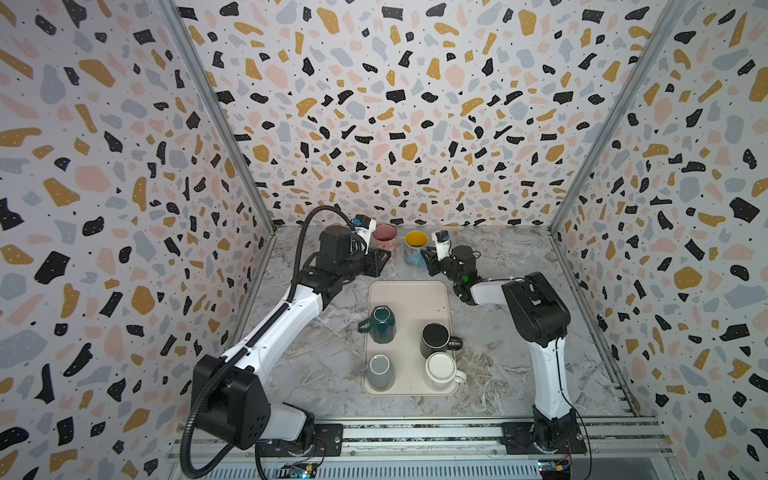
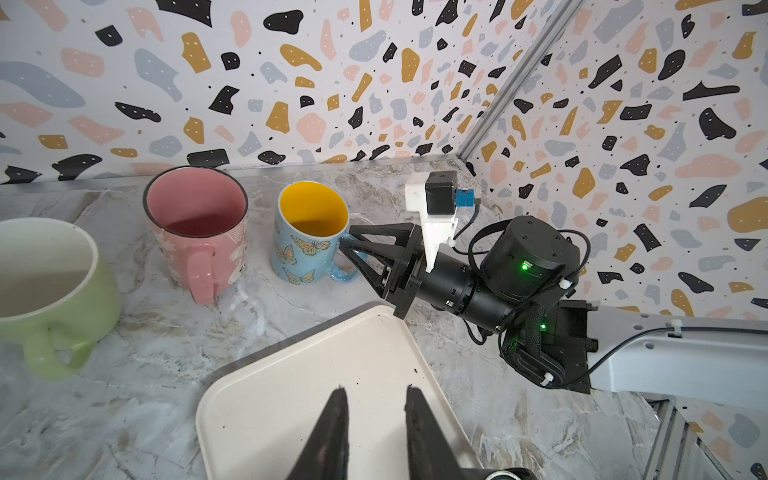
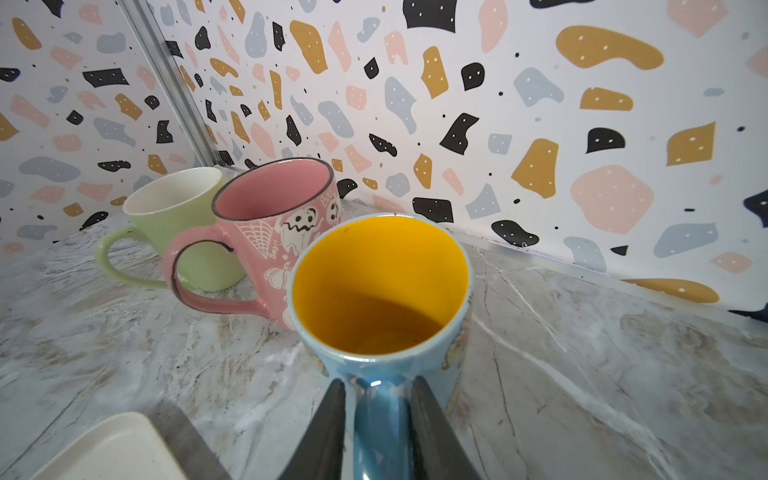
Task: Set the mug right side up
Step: 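Carry the light blue mug with the right gripper and lower it beside the pink mug, then open the right gripper and withdraw while the left gripper moves to the dark green mug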
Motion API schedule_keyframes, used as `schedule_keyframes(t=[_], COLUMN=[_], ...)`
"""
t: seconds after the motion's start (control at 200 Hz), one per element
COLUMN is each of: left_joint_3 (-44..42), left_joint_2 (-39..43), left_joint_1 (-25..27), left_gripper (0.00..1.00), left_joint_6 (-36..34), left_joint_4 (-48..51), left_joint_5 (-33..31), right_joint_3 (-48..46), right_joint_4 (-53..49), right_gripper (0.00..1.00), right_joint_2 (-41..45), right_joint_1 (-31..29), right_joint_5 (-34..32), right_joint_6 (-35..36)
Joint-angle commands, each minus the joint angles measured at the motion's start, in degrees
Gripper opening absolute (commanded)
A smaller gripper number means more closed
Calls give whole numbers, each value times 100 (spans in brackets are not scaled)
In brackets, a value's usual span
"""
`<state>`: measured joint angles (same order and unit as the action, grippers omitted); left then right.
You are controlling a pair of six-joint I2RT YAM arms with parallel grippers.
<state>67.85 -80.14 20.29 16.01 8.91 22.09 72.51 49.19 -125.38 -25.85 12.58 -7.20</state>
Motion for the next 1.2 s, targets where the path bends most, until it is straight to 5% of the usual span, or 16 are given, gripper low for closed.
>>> schedule_keyframes(t=[0.0,0.355,0.641,0.901,1.196], left_joint_3=[-92,488,60,-1191,-2488], left_joint_2=[150,354,865,1698,2731], left_joint_1=[-26,-36,-46,-94,-287], left_gripper=[25,27,44,46,46], left_joint_6=[-84,-271,237,1833,4369], left_joint_4=[-188,1199,2657,2339,1263], left_joint_5=[106,-744,-1592,-1436,-1361], right_joint_3=[-110,-1030,-1371,-1377,-1888], right_joint_4=[93,-52,-1340,-2641,-2937], right_gripper=[29,52,60,61,62], right_joint_2=[345,1527,2833,3697,4452], right_joint_1=[-21,-16,-17,-120,-228], right_joint_5=[-83,-460,-373,-137,-279], right_joint_6=[-57,-267,-867,-1324,-1501])
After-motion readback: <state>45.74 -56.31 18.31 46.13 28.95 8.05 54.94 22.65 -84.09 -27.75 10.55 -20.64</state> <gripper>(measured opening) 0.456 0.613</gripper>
